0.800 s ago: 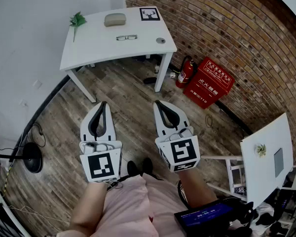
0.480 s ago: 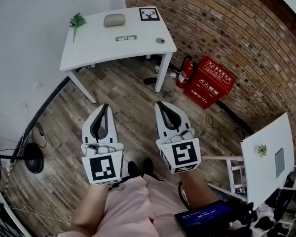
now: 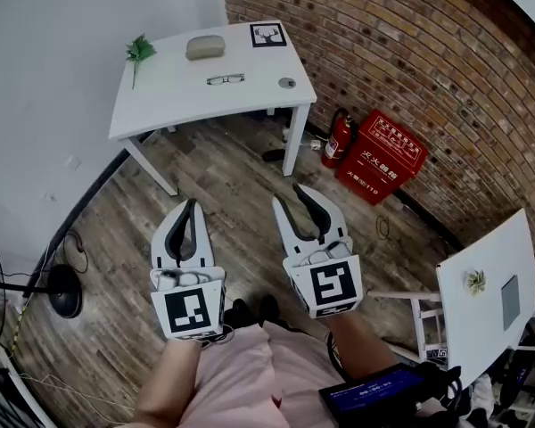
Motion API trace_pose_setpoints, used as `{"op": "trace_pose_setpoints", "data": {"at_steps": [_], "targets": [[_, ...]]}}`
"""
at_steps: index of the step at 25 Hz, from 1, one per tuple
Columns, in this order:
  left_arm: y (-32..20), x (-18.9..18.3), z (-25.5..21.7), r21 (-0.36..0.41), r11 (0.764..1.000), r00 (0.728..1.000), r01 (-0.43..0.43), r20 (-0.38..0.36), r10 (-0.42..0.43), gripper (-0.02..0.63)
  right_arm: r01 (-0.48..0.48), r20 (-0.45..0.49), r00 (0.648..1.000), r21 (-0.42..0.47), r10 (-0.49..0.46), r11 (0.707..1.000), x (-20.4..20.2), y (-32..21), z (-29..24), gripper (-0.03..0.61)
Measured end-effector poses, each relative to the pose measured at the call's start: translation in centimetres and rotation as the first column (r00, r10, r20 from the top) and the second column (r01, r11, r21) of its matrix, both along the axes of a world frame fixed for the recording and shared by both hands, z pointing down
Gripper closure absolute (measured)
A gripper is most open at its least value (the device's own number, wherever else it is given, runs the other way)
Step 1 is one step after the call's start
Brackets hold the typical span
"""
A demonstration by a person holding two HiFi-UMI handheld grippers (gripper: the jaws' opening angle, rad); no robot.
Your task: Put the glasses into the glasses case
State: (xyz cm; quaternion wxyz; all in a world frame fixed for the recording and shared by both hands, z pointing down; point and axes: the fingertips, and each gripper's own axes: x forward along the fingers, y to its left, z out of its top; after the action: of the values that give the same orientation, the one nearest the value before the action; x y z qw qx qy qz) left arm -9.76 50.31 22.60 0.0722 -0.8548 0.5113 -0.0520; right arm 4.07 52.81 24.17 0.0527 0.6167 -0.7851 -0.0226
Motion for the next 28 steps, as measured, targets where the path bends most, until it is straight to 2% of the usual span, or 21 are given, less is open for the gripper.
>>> {"op": "trace_pose_setpoints", "data": {"at_steps": [7,14,23,28], "targets": [[-1.5,0.9,0.3,0.0,1.0,1.0,0.017,0.014,-0.017,0.606,-0.003,-0.004,1.0,0.02,0.003,1.0,1.6,-2.1,0.0,0.457],[-5.5,1.1,2.0,-0.029,0.999,1.0,0.026,0.007,-0.025,0.606,0.003,-0.011,1.0,-0.011,-0.004,1.0,1.9,-6.3,1.8,0.462],[-16.7,0.2,5.7,-0.106,0.994,1.0,0.023,-0.004,-0.023,0.606,0.011,-0.031,0.999,-0.074,-0.014,0.997,0.9,-17.3,5.3,0.471],[-24.1,-0.5,4.8,-0.096,0.995,1.0,0.001,-0.008,-0.002,0.606,-0.001,-0.039,0.999,-0.074,-0.002,0.997,0.0,-24.5,4.6,0.477]]}}
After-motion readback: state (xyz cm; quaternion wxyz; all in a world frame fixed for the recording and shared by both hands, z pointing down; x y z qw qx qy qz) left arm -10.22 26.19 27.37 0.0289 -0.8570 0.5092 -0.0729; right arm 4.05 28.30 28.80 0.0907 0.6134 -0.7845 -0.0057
